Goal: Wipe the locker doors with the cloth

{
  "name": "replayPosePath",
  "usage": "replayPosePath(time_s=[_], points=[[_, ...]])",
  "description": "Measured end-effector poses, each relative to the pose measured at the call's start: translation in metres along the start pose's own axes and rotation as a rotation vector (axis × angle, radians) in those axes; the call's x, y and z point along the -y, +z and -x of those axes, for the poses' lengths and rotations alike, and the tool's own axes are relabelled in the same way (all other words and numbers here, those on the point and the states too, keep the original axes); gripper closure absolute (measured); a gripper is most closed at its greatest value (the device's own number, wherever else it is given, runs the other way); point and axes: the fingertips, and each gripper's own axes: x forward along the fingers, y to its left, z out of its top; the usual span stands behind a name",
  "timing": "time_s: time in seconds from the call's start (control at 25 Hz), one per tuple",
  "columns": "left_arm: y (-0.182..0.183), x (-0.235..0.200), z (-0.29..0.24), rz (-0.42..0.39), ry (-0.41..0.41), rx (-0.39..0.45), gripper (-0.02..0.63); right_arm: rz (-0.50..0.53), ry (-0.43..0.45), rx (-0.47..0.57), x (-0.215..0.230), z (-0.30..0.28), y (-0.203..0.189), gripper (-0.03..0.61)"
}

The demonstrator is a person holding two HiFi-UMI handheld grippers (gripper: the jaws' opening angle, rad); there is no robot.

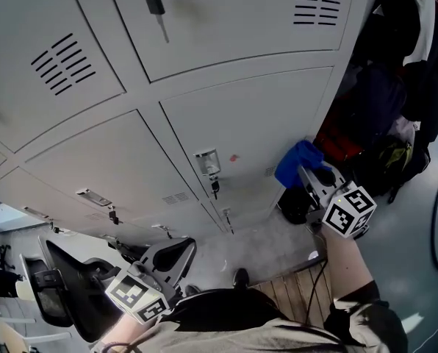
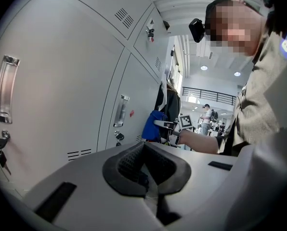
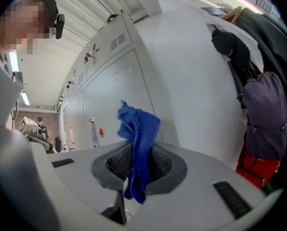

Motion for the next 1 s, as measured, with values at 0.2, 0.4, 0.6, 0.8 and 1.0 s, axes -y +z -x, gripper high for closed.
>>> replayPosePath(time_s=[0.2,0.4,0.6,0.8,1.0], points=[[0.003,-0.006,0.015,-0.016,0.021,0.023,0.614,0.030,0.110,-0.057,-0.060,-0.015,-0.028,0.525],[0.006,-0.013,0.035,-0.021,0.035,0.032,0.614,0.068,0.160,-0.116,-0.101,-0.041,-0.059,0.525],[0.000,-0.028,0.062,0.000,0.079,0.032,0.614,0.061,0.189,-0.140,-0.124,-0.063,-0.077,0.525],[-0.005,-0.039,0.083,0.017,0.111,0.038,0.614,0.023,0.188,-0.142,-0.134,-0.079,-0.088,0.525],[-0.009,-0.046,0.093,0.028,0.126,0.040,0.614,0.035,0.146,-0.132,-0.119,-0.091,-0.086,0.525]])
